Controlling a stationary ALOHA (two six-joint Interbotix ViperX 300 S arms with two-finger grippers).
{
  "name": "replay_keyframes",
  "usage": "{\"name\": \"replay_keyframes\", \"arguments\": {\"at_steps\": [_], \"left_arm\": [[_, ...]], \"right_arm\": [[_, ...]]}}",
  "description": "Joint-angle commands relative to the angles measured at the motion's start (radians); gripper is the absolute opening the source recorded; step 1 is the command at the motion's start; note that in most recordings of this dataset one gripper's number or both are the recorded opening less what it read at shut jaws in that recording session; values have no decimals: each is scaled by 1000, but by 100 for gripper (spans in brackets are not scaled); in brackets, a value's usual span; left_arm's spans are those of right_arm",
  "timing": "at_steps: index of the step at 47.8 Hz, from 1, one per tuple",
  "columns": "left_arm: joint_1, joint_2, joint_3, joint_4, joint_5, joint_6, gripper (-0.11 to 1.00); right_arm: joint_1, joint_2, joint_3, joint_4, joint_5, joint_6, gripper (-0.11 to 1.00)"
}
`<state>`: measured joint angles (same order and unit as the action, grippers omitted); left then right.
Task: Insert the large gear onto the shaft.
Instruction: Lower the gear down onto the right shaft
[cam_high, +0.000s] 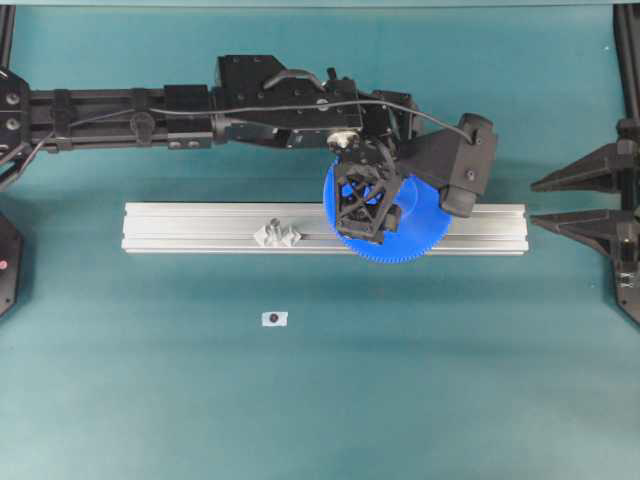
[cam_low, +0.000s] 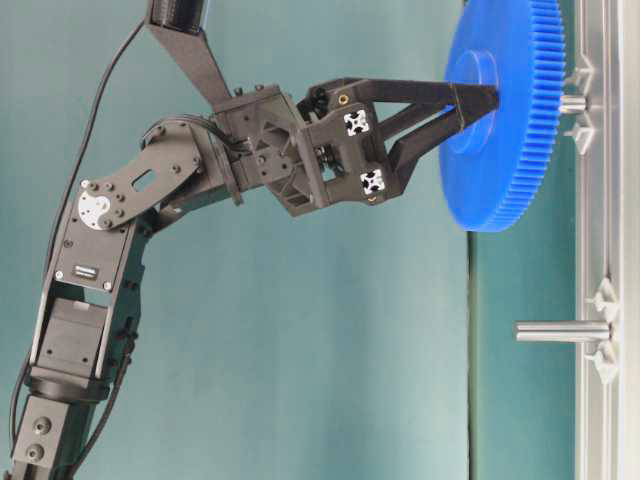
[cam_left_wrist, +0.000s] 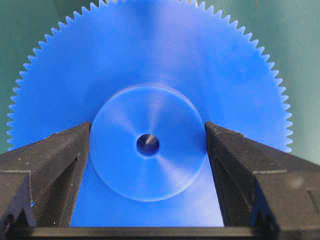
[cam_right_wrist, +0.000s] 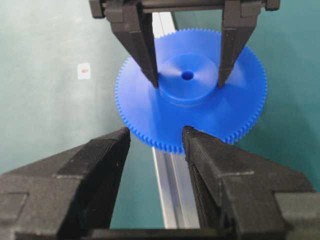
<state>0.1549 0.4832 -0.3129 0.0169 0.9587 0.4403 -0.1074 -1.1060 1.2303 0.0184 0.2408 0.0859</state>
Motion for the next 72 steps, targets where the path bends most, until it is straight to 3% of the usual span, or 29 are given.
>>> {"name": "replay_keyframes", "arguments": {"at_steps": [1, 27, 44, 72], "left_arm": [[63, -21, -29, 9, -6, 5, 78], [95, -14, -28, 11, -12, 6, 79], [106, -23, -29, 12, 18, 9, 86], [86, -15, -29, 12, 28, -3, 86]], "right_arm": [[-3, 6, -17, -2, -5, 9, 57], [-3, 6, -17, -2, -5, 9, 57], [-2, 5, -18, -2, -5, 9, 57], [-3, 5, -14, -2, -5, 11, 57]]}}
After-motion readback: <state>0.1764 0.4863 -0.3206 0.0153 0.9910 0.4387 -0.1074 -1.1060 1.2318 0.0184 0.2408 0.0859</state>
